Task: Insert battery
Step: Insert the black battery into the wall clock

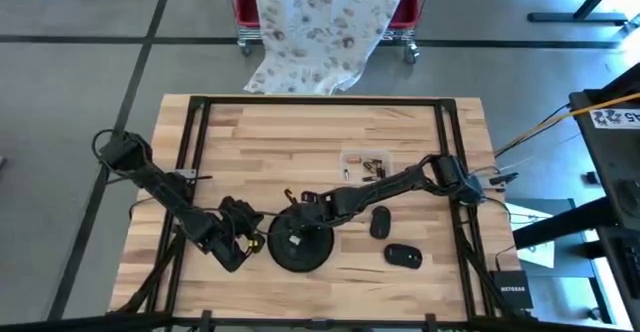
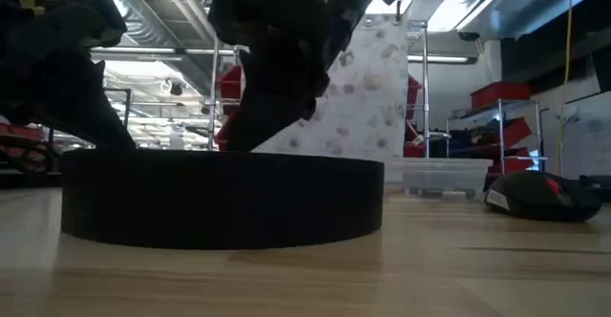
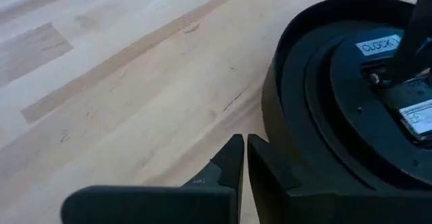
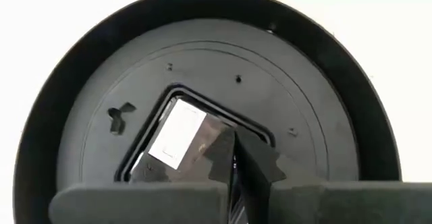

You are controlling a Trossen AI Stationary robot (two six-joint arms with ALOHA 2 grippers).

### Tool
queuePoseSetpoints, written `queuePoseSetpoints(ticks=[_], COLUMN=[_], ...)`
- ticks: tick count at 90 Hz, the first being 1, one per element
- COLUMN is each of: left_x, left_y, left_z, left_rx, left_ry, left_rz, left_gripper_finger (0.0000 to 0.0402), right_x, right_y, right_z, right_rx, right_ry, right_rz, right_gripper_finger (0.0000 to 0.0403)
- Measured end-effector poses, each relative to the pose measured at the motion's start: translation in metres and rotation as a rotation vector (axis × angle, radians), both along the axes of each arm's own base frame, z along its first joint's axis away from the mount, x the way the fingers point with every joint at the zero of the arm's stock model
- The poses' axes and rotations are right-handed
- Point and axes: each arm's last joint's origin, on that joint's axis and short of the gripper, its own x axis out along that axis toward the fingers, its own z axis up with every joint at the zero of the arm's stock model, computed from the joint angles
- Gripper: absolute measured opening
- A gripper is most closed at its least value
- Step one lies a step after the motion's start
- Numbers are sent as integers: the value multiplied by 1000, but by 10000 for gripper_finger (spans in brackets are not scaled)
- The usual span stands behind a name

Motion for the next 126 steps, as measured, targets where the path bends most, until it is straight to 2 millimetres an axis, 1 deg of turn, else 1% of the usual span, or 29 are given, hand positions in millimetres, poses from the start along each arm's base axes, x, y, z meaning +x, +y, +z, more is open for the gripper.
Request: queuePoseSetpoints(ticks=[29,53,71,92,111,126], left_x=[0,0,0,0,0,0], left_y=[0,0,0,0,0,0], left_z=[0,0,0,0,0,0], left_rx=[-2,-2,-1,0,0,0], left_ry=[0,0,2,2,2,2], left_rz=[-1,-1,0,0,-1,-1], left_gripper_finger=[3,3,3,3,3,3], right_x=[0,-1,-1,-4,-4,-4], right_y=[0,0,-1,-6,-5,-5], right_z=[-1,7,7,6,7,13], right_rx=[-5,0,-14,-41,-44,-42], right_ry=[2,-22,-24,12,14,-7], right_rz=[12,19,11,-13,-12,-6], right_gripper_finger=[0,0,0,0,0,0])
